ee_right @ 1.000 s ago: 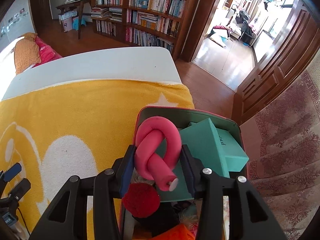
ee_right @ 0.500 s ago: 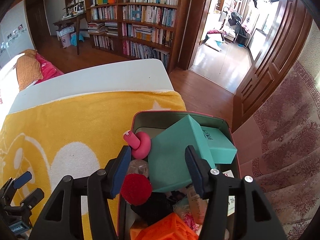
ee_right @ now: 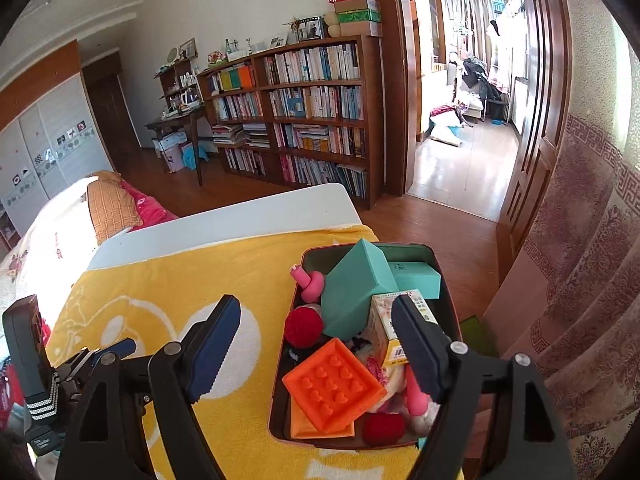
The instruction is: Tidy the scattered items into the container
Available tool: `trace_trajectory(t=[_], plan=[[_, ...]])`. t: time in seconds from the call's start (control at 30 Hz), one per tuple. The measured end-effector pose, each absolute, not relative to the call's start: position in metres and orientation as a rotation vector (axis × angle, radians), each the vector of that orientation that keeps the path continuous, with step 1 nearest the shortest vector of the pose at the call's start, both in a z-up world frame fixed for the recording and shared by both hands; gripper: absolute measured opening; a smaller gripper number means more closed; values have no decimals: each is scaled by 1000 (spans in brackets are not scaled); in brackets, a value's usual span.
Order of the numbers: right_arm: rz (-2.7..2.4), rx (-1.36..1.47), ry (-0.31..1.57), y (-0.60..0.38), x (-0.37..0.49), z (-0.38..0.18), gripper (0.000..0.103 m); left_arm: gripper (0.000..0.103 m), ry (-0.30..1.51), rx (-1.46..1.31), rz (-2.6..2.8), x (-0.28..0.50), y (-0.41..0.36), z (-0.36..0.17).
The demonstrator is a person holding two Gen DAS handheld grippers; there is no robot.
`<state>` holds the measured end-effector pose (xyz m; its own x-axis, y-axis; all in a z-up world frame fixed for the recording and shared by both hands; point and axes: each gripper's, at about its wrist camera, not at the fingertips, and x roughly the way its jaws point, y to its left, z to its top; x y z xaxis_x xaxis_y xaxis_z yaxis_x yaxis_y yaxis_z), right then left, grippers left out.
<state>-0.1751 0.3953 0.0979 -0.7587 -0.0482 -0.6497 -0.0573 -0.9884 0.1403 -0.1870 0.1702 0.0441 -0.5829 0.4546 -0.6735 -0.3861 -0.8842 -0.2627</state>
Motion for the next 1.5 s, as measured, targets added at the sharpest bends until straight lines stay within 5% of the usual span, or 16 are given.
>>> trace_trajectory(t=[0.4, 0.7, 1.4, 1.5], plan=[[2956, -921, 408, 442, -101, 108, 83, 100, 3, -989, 2521, -138, 214, 70], [2973, -775, 319, 458, -55, 114, 87, 102, -235, -946, 2582, -126, 205, 86], [2944, -593, 261, 482, 7, 113, 88, 102, -72, -820, 2606, -84, 259, 124], [2956, -509, 256, 479, 16, 123, 100, 102, -53, -814, 2629, -82, 259, 127]])
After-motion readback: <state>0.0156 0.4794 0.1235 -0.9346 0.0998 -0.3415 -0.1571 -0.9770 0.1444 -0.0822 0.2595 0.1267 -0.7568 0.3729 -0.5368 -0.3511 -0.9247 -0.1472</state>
